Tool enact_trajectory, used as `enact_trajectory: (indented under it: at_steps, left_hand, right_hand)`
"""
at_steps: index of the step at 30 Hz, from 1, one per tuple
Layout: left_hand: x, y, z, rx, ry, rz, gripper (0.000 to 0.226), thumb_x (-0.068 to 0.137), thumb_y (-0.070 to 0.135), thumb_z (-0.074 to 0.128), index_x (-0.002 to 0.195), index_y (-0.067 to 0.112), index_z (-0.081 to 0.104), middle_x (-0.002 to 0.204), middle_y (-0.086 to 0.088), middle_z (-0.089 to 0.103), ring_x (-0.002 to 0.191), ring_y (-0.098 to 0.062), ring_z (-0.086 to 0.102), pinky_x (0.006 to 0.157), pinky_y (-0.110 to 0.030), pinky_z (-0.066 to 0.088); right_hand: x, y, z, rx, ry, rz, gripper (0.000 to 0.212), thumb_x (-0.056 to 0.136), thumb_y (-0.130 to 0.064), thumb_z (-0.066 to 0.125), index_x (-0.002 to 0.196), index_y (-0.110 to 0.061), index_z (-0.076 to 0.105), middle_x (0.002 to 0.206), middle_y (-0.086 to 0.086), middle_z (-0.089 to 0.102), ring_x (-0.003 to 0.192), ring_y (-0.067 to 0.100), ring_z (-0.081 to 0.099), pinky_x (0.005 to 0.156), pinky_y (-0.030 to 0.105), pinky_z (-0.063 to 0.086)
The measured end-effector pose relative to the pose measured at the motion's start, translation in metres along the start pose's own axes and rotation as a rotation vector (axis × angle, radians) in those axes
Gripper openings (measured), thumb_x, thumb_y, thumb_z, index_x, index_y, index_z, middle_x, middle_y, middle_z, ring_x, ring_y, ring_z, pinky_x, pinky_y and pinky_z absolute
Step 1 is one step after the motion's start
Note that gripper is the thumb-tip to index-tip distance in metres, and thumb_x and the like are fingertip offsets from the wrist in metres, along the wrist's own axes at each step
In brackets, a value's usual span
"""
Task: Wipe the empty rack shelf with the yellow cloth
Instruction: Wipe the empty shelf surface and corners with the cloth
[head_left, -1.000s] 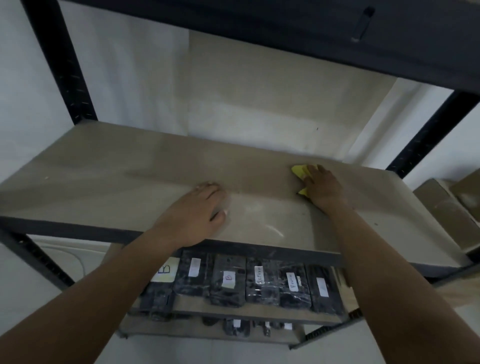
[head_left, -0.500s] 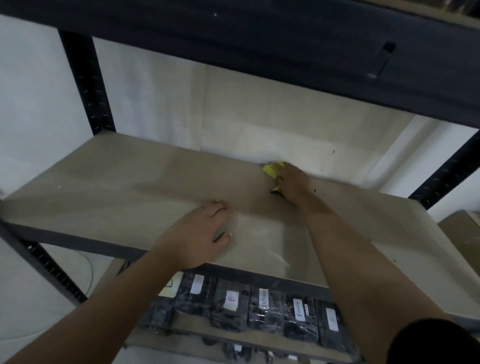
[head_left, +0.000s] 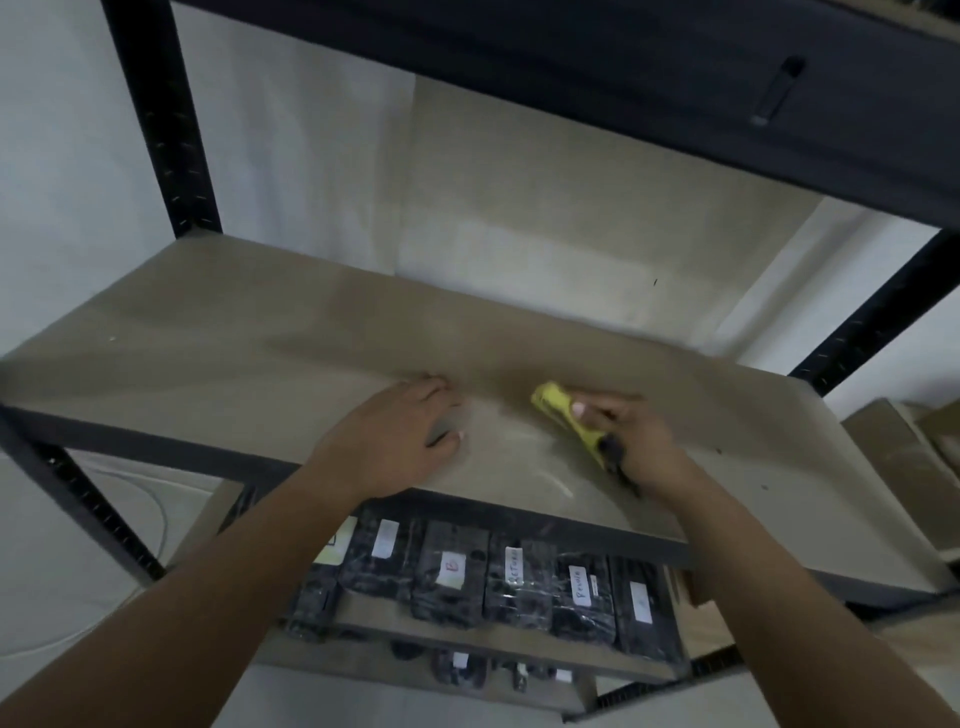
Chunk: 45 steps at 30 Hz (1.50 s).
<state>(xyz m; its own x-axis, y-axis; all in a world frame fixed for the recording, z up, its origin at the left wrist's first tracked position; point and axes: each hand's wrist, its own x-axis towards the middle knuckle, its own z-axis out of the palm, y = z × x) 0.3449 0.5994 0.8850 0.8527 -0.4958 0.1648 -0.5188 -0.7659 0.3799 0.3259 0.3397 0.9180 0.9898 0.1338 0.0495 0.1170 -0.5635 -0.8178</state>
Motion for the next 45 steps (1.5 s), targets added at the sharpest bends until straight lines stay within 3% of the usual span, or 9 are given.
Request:
enact_trajectory:
  at_steps: [7,11,18,22,25,27,32,39,45]
  left_hand:
    - [0.001,-0.004,0.000,-0.007,-0.018,-0.009,0.050,0.095,0.043,0.041,0.141,0.023,0.035,0.153,0.003,0.028,0.139,-0.014,0.025,0.110,-0.025,0.019]
    - [0.001,-0.003,0.000,0.005,-0.045,0.011,0.051,0.096,0.042,0.040,0.143,0.024,0.032,0.154,0.002,0.025,0.141,-0.015,0.020,0.112,-0.025,0.014]
    - [-0.002,-0.004,0.001,0.081,-0.062,0.065,0.053,0.099,0.041,0.030,0.146,0.019,0.026,0.157,-0.002,0.019,0.144,-0.015,0.011,0.115,-0.026,0.006]
    - [-0.028,-0.003,0.003,0.174,0.001,0.083,0.067,0.091,0.047,0.005,0.145,0.018,0.032,0.153,-0.004,0.029,0.143,-0.019,0.021,0.115,-0.031,0.014]
    - [-0.050,-0.013,0.009,0.282,0.143,0.124,0.062,0.096,0.042,0.012,0.132,0.011,0.052,0.135,-0.009,0.055,0.129,-0.024,0.048,0.106,-0.036,0.035]
    - [-0.059,-0.020,0.014,0.308,0.239,0.166,0.054,0.098,0.037,0.022,0.124,0.007,0.059,0.125,-0.011,0.062,0.119,-0.025,0.057,0.098,-0.039,0.045]
    - [-0.056,-0.033,0.025,0.392,0.475,0.309,0.042,0.095,0.037,0.040,0.112,0.009,0.066,0.114,-0.008,0.069,0.106,-0.023,0.065,0.087,-0.034,0.051]
    - [-0.049,-0.039,0.031,0.458,0.597,0.380,0.042,0.090,0.043,0.050,0.105,0.009,0.069,0.108,-0.007,0.071,0.100,-0.022,0.067,0.081,-0.032,0.053]
    - [-0.059,-0.048,0.027,0.462,0.528,0.414,0.043,0.093,0.039,0.043,0.117,0.009,0.063,0.117,-0.008,0.067,0.108,-0.025,0.064,0.086,-0.035,0.052]
  right_hand:
    - [0.057,0.016,0.014,-0.685,0.028,0.100,0.043,0.097,-0.036,0.040,0.140,-0.031,0.036,0.154,-0.006,0.025,0.143,0.016,0.020,0.114,0.025,0.012]
    - [0.013,0.003,0.034,-0.621,-0.005,-0.093,0.037,0.094,-0.027,0.051,0.130,-0.032,0.050,0.147,-0.004,0.040,0.140,0.017,0.029,0.112,0.028,0.022]
    - [-0.058,-0.022,0.048,-0.103,0.094,-0.002,0.025,0.085,-0.015,0.064,0.107,-0.025,0.070,0.125,-0.009,0.060,0.111,-0.001,0.053,0.092,0.007,0.037]
    - [-0.052,-0.021,0.020,0.113,0.340,0.155,0.024,0.088,-0.019,0.061,0.111,-0.022,0.068,0.089,0.004,0.072,0.049,0.005,0.054,0.044,0.015,0.040]
    - [-0.039,0.008,-0.014,-0.503,0.385,0.280,0.035,0.092,-0.032,0.054,0.126,-0.028,0.056,0.127,0.005,0.061,0.096,0.019,0.064,0.077,0.027,0.050]
    - [-0.034,0.031,-0.020,-0.823,0.225,0.391,0.045,0.095,-0.041,0.041,0.139,-0.034,0.037,0.151,0.000,0.033,0.134,0.026,0.036,0.105,0.039,0.036]
    - [-0.031,0.026,0.028,-0.922,0.404,0.326,0.045,0.091,-0.030,0.030,0.132,-0.021,0.046,0.143,0.010,0.043,0.125,0.035,0.044,0.096,0.045,0.043]
    - [-0.053,-0.032,0.117,-0.669,0.541,-0.087,0.029,0.084,-0.015,0.051,0.106,-0.022,0.069,0.116,0.001,0.068,0.105,0.021,0.062,0.089,0.034,0.049]
    - [-0.028,-0.031,0.030,-0.197,0.347,0.162,0.030,0.094,-0.030,0.050,0.122,-0.029,0.059,0.123,0.000,0.062,0.109,0.020,0.059,0.083,0.028,0.044]
